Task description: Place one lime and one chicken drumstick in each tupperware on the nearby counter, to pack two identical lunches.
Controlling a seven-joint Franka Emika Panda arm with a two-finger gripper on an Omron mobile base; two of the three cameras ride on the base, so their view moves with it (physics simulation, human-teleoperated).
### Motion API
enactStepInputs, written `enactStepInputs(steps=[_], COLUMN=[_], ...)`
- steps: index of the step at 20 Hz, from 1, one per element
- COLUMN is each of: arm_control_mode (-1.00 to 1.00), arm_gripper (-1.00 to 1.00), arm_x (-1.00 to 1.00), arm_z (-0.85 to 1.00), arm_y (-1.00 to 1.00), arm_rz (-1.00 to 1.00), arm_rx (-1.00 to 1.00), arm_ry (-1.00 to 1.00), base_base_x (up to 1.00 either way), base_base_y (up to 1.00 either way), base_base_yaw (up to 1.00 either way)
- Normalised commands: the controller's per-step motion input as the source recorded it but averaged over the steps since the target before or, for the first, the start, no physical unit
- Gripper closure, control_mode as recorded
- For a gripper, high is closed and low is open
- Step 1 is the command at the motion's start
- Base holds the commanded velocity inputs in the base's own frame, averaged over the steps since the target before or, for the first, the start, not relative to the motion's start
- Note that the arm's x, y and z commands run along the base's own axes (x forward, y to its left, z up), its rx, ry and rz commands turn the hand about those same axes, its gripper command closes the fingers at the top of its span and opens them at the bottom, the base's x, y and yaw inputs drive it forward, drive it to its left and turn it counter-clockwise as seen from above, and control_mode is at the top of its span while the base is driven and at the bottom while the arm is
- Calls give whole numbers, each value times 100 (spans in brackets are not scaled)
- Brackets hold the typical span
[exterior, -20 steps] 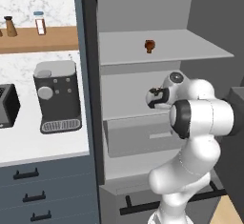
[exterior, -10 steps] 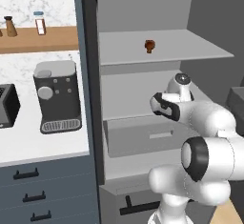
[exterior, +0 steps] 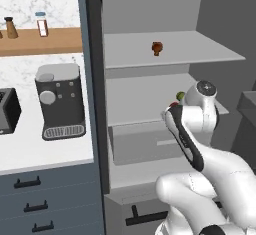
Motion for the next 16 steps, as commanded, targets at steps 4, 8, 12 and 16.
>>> enactStepInputs(steps=[4,8,12,16], arm_control_mode=[-100,-100,-100,-100], arm_gripper=[100,100,100,100], arm_x=[-100,-100,-100,-100], arm_z=[35,47,43,32], arm_y=[17,10,15,27], arm_rz=[0,1,4,3], arm_rx=[0,0,0,-1], arm_ry=[-5,-8,-3,0], base_base_x=[0,0,0,0], base_base_y=[0,0,0,0], base_base_yaw=[0,0,0,0])
